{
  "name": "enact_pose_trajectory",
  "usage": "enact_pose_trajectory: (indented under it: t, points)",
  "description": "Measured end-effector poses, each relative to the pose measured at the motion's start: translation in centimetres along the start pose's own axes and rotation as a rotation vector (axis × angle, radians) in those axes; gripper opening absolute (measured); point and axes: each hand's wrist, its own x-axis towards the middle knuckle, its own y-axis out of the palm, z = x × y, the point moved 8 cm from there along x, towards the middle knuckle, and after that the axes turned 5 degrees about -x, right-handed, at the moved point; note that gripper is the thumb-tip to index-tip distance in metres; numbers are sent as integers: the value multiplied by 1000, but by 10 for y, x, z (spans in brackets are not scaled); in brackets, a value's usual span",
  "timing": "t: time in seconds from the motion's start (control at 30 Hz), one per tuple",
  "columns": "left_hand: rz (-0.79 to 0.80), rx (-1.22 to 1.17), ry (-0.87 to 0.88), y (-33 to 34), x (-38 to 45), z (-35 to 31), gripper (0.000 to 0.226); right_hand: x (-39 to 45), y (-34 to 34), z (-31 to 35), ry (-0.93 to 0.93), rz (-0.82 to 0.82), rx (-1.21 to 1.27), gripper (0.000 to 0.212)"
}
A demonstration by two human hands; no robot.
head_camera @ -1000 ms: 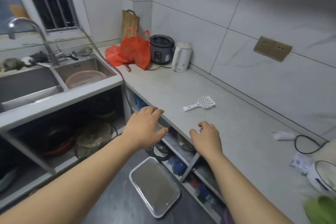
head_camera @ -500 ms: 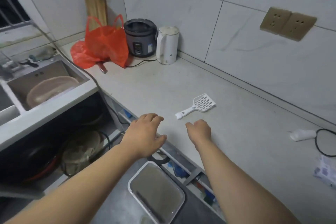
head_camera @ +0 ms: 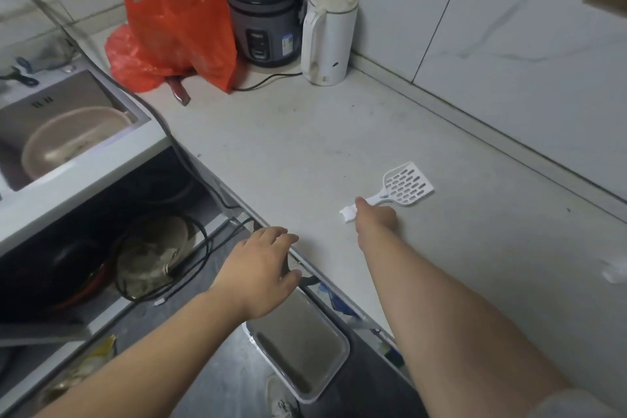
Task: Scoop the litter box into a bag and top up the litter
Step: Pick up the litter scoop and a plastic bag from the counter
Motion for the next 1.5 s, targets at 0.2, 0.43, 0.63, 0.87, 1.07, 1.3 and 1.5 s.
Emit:
enact_pose_trajectory:
  t: [0.2, 0.43, 0.63, 0.87, 1.07, 1.3, 1.5]
  points:
    - [5, -28, -16, 5, 4, 20, 64, 18, 6, 13, 20, -60, -143, 53]
    - [-9, -57, -37, 5, -10, 47, 62, 50, 17, 10, 1, -78, -136, 45]
    - [-69, -108, -66, -8, -39, 71, 62, -28, 27, 23, -6, 31, 62, 25]
    - [-193, -208, -146, -28, -123, 124, 62, -169, 77, 4, -210, 258, -16, 30]
    - [-270, -290, -247, -23, -234, 193, 64, -321, 132, -41, -309, 517, -57, 14]
    - [-374, -373, -373, -14, -375, 268, 64, -462, 187, -93, -450, 684, -236, 15]
    - [-500, -460, -473, -19, -478, 318, 63, -579, 241, -138, -521, 880, -379, 6]
